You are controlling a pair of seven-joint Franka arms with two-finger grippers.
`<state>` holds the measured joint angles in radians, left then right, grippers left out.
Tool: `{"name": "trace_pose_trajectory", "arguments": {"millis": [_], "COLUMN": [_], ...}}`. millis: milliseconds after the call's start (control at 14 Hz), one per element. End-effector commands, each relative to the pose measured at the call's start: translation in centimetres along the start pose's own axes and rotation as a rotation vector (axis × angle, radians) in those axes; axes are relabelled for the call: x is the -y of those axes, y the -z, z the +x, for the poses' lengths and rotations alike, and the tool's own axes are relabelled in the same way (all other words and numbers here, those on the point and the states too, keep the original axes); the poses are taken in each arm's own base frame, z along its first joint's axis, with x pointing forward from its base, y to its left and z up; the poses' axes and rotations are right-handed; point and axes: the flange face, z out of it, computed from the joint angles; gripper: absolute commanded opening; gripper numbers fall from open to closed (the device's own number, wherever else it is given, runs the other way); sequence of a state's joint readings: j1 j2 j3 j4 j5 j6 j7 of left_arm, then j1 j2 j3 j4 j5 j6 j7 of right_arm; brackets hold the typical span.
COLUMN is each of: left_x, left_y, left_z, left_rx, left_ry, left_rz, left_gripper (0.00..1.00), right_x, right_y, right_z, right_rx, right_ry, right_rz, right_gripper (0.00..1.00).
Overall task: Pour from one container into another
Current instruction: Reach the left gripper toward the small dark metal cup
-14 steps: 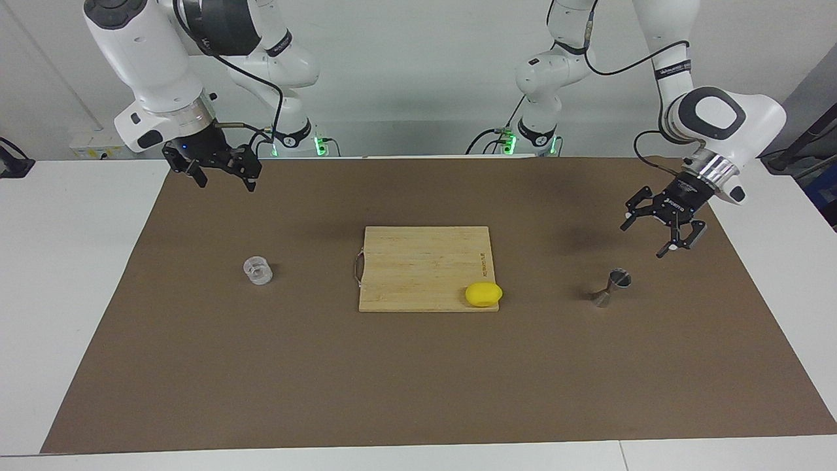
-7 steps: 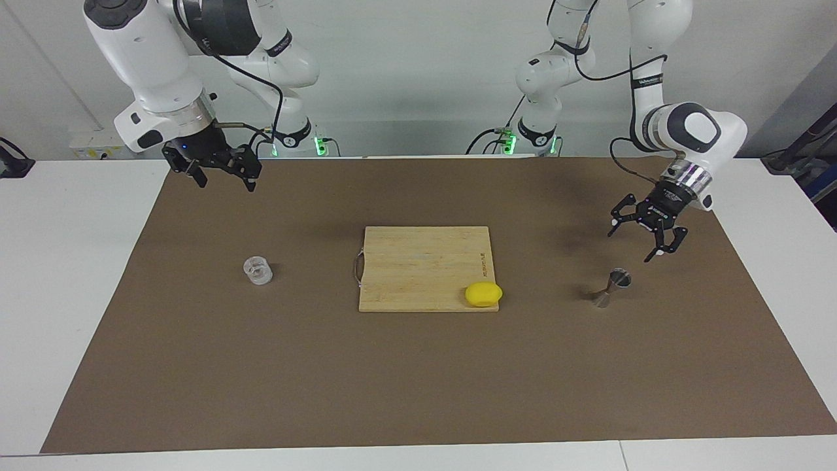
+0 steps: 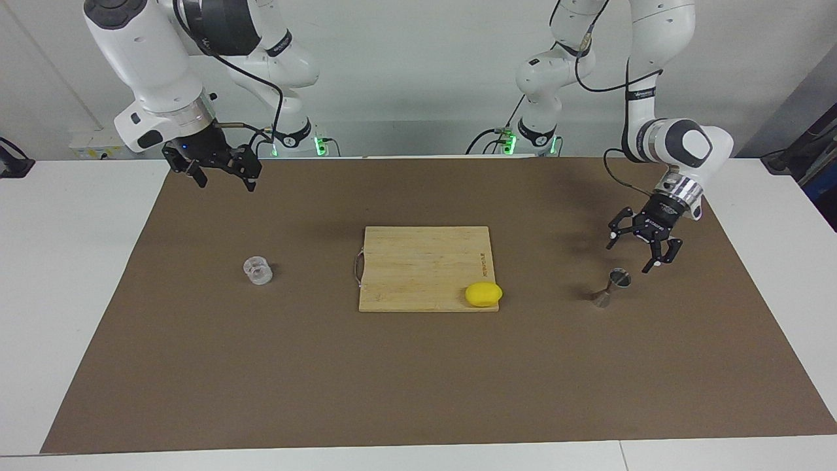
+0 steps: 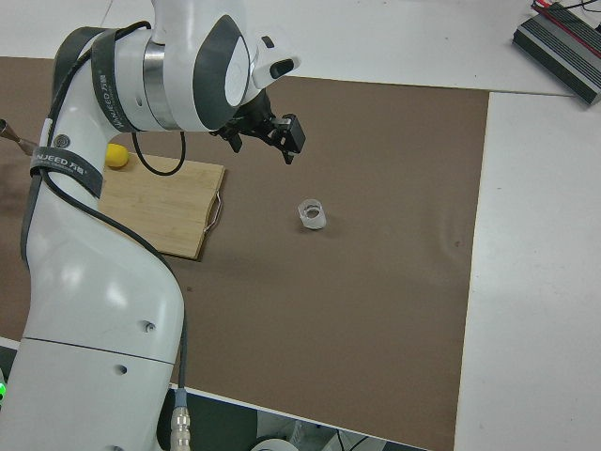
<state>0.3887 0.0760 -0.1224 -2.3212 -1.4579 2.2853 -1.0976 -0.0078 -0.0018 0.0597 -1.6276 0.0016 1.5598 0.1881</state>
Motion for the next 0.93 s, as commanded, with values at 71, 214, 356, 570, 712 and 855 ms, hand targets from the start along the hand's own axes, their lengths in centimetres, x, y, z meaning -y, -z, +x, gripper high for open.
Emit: {"name": "trace_pose_trajectory", "arguments": {"millis": [71, 214, 356, 570, 712, 855], "left_x": [-0.52, -0.52, -0.57, -0.62, -0.57, -0.53], "left_y": [-0.29, -0.29, -0.25, -0.22, -0.28, -0.34], "left_z": [-0.17, -0.17, -0.17, -0.19, -0.22, -0.25], "left_rx": [0.009, 0.010, 0.016, 0.029, 0.029, 0.029], "left_ry": [0.015, 0.016, 0.026, 0.041, 0.040, 0.040], "left_rz": [-0.021, -0.022, -0.030, -0.040, -0.039, -0.038], "left_gripper": [1.00, 1.00, 1.00, 1.00, 1.00, 1.00], "right_x": [-0.49, -0.49, -0.49, -0.49, -0.49, -0.49], "right_y": [0.22, 0.22, 0.22, 0.22, 0.22, 0.22], "right_z": [-0.49, -0.49, -0.49, -0.49, -0.49, -0.49], "right_rx": [0.008, 0.008, 0.008, 0.008, 0.008, 0.008], "right_ry": [0.014, 0.014, 0.014, 0.014, 0.014, 0.014], "right_rz": [0.020, 0.020, 0.020, 0.020, 0.020, 0.020], "right_gripper": [1.00, 1.00, 1.00, 1.00, 1.00, 1.00]}}
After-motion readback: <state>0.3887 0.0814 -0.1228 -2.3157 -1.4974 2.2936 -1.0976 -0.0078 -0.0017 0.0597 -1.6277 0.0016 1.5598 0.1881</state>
